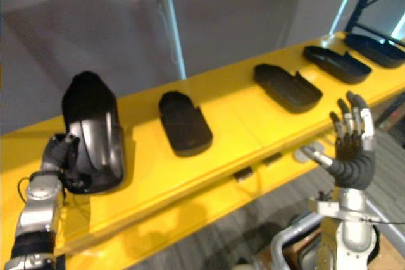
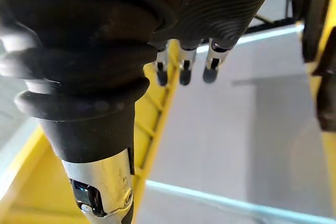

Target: Walk over and take plastic housings, then place them on the shelf

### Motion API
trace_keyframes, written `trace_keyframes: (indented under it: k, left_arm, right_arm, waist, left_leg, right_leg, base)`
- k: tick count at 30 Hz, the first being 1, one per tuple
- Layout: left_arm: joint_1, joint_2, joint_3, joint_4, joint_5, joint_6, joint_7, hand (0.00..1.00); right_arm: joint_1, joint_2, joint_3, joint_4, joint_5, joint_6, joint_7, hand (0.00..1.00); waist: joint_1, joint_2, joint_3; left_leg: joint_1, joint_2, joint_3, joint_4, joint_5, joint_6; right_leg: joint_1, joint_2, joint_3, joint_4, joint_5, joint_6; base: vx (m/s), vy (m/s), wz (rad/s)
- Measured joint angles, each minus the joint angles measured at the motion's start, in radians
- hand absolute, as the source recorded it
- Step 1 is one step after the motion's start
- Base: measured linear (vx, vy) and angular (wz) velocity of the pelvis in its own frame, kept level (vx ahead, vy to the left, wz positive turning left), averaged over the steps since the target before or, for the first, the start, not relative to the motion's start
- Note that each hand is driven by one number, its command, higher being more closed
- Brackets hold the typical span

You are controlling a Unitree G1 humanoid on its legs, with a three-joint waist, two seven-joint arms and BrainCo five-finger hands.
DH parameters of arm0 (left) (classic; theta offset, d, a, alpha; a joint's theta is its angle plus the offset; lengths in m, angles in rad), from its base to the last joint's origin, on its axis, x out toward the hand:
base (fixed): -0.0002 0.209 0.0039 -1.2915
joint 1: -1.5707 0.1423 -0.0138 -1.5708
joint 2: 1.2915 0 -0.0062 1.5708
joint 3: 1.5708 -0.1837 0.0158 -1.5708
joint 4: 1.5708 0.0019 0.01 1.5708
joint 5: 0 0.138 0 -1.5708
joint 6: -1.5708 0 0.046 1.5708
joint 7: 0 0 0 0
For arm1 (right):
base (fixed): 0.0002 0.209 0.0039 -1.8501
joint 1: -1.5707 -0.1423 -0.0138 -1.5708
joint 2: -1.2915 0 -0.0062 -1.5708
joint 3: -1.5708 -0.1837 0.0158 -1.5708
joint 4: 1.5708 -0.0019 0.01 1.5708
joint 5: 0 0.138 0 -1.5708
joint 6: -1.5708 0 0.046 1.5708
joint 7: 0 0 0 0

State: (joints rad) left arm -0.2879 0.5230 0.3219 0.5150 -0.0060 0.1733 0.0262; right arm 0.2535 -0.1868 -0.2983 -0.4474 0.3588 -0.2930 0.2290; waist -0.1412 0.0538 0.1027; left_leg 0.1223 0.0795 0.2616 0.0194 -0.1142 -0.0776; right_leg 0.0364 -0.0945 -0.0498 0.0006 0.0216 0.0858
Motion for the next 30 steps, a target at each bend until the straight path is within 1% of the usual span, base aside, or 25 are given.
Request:
trace_keyframes:
  k: [2,3,5,6,7,9,13,17,20,23,24,30]
  left_arm:
    - [-0.037,0.021,0.0,0.078,0.002,0.028,0.0,1.0]
    - [-0.063,0.032,0.0,0.124,0.003,0.044,0.0,1.0]
    - [-0.09,0.046,0.0,0.168,0.002,0.064,-0.002,1.0]
    - [-0.104,0.056,0.0,0.185,0.0,0.084,-0.005,1.0]
    - [-0.111,0.061,0.0,0.193,-0.005,0.092,-0.006,1.0]
    - [-0.136,0.063,0.001,0.222,-0.032,0.112,-0.012,1.0]
    - [-0.156,0.059,-0.032,0.27,-0.033,0.14,-0.015,1.0]
    - [-0.157,0.055,-0.094,0.288,-0.031,0.177,-0.037,1.0]
    - [-0.159,0.055,-0.102,0.288,-0.021,0.186,-0.041,1.0]
    - [-0.159,0.056,-0.104,0.289,-0.012,0.2,-0.043,1.0]
    - [-0.159,0.056,-0.104,0.29,0.007,0.206,-0.044,1.0]
    - [-0.16,0.06,-0.104,0.29,0.039,0.205,-0.06,1.0]
  right_arm:
    - [0.0,-0.009,0.031,-0.001,0.0,0.025,0.014,0.0]
    - [0.001,-0.017,0.049,-0.001,-0.001,0.037,0.016,0.0]
    - [0.0,-0.031,0.067,-0.001,0.0,0.043,0.017,0.0]
    - [-0.001,-0.043,0.075,-0.002,0.0,0.056,0.016,0.0]
    - [-0.001,-0.049,0.079,-0.002,0.0,0.061,0.016,0.0]
    - [-0.001,-0.06,0.087,-0.002,-0.001,0.073,0.015,0.0]
    - [-0.005,-0.082,0.099,-0.002,-0.001,0.074,0.011,0.0]
    - [-0.018,-0.097,0.137,-0.002,-0.003,0.074,-0.002,0.0]
    - [-0.021,-0.097,0.156,-0.002,-0.015,0.074,-0.03,0.0]
    - [-0.023,-0.1,0.155,-0.002,-0.018,0.074,-0.041,0.0]
    - [-0.023,-0.101,0.155,-0.002,-0.018,0.074,-0.049,0.0]
    - [-0.024,-0.115,0.157,-0.001,-0.018,0.074,-0.05,0.0]
  waist:
    - [-0.014,0.005,0.003]
    - [-0.016,0.009,0.005]
    - [-0.018,0.014,0.008]
    - [-0.023,0.018,0.01]
    - [-0.025,0.02,0.011]
    - [-0.03,0.03,0.017]
    - [-0.03,0.034,0.02]
    - [-0.03,0.033,0.019]
    - [-0.017,0.032,0.02]
    - [-0.006,0.029,0.022]
    - [0.0,0.028,0.023]
    - [0.012,0.017,0.017]
  left_leg:
    - [0.004,0.001,0.003,-0.006,0.002,-0.002]
    - [0.016,0.003,0.009,-0.013,0.005,-0.003]
    - [0.018,0.004,0.017,-0.014,0.006,-0.004]
    - [0.019,0.004,0.018,-0.014,0.006,-0.004]
    - [0.019,0.004,0.018,-0.014,0.006,-0.004]
    - [0.019,0.004,0.018,-0.015,0.006,-0.004]
    - [0.013,0.005,0.017,-0.015,0.01,-0.006]
    - [-0.001,0.005,0.001,-0.015,0.018,-0.006]
    - [0.0,0.007,-0.007,-0.014,0.021,-0.007]
    - [0.0,0.007,-0.009,-0.013,0.021,-0.007]
    - [-0.001,0.007,-0.009,-0.013,0.021,-0.007]
    - [0.0,0.006,-0.009,-0.015,0.021,-0.007]
  right_leg:
    - [0.0,0.002,0.003,-0.003,0.001,0.0]
    - [0.0,0.005,0.007,-0.004,0.003,-0.001]
    - [0.0,0.007,0.015,-0.005,0.003,-0.002]
    - [0.0,0.007,0.016,-0.006,0.004,-0.001]
    - [0.0,0.007,0.016,-0.007,0.004,-0.001]
    - [0.0,0.007,0.017,-0.008,0.005,0.0]
    - [0.002,0.007,0.017,-0.024,0.014,-0.004]
    - [0.004,0.007,-0.001,-0.038,0.024,-0.006]
    - [0.012,0.008,-0.009,-0.042,0.027,-0.008]
    - [0.017,0.007,-0.011,-0.047,0.03,-0.008]
    - [0.019,0.007,-0.012,-0.047,0.03,-0.008]
    - [0.021,0.007,-0.012,-0.049,0.031,-0.007]
  base:
    - [0.0,-0.006,-0.07]
    - [0.02,-0.007,-0.11]
    - [0.02,-0.004,-0.1]
    - [0.0,-0.003,-0.04]
    - [0.0,0.0,0.0]
    - [0.0,0.0,0.0]
    - [0.0,0.0,0.0]
    - [-0.03,-0.018,0.11]
    - [-0.02,-0.016,0.09]
    - [-0.02,-0.008,0.01]
    - [-0.04,-0.004,0.01]
    - [-0.01,0.0,0.0]
